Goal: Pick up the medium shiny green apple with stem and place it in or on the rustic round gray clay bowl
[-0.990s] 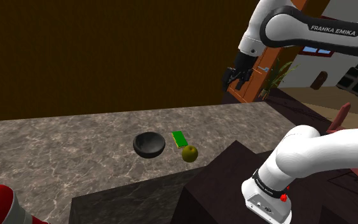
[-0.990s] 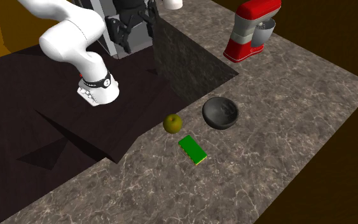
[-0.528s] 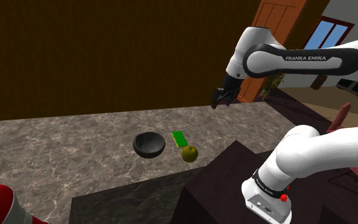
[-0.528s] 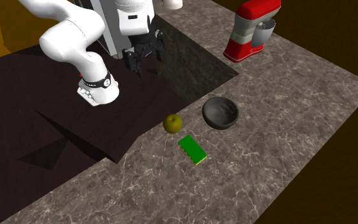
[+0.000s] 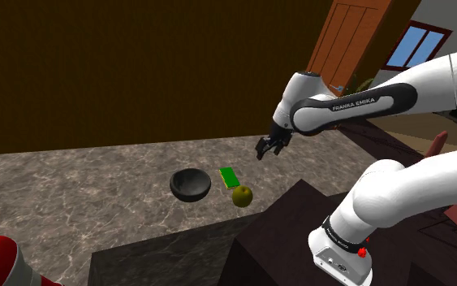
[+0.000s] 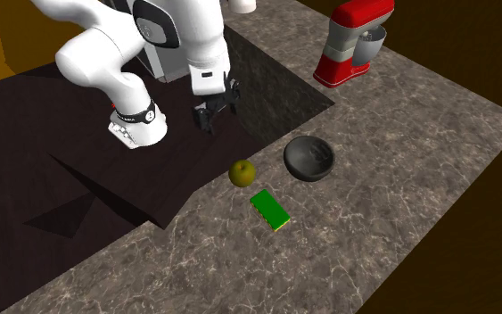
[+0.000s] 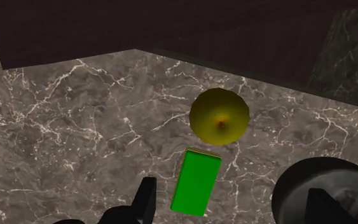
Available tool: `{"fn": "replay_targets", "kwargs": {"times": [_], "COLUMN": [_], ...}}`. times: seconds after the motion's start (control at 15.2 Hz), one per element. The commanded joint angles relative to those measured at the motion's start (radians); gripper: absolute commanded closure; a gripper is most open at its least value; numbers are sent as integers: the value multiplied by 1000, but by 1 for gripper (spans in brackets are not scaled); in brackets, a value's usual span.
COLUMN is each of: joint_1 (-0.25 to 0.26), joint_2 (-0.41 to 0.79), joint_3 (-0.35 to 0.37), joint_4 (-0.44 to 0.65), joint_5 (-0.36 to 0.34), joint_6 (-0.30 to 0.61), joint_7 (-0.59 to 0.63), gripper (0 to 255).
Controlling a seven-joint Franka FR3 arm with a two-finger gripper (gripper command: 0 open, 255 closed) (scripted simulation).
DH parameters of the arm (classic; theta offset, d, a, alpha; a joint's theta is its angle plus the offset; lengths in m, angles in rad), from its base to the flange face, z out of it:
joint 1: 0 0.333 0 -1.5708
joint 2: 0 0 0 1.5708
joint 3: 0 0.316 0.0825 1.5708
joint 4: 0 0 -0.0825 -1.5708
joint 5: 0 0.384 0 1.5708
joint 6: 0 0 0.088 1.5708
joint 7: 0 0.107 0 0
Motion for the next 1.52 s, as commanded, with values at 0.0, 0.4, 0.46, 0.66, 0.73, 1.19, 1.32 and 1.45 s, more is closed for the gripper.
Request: {"fn": "replay_targets", "kwargs": {"times": [0.0, 0.4, 0.46, 0.66, 0.73, 1.19, 1.32, 1.45], "joint_1": [7, 17, 17, 6, 4, 41, 47, 47], "joint_2": [70, 349, 403, 573, 624, 782, 795, 795], "joint_3": [9, 36, 41, 57, 56, -1, -7, -7], "joint_4": [-26, -56, -53, -32, -22, 16, 19, 19], "joint_5": [5, 9, 6, -31, -61, -139, -139, -139], "joint_6": [106, 432, 486, 642, 685, 806, 815, 815], "joint_7": [9, 36, 43, 84, 110, 169, 170, 169], "gripper": [0, 0, 0, 0, 0, 0, 0, 0]}}
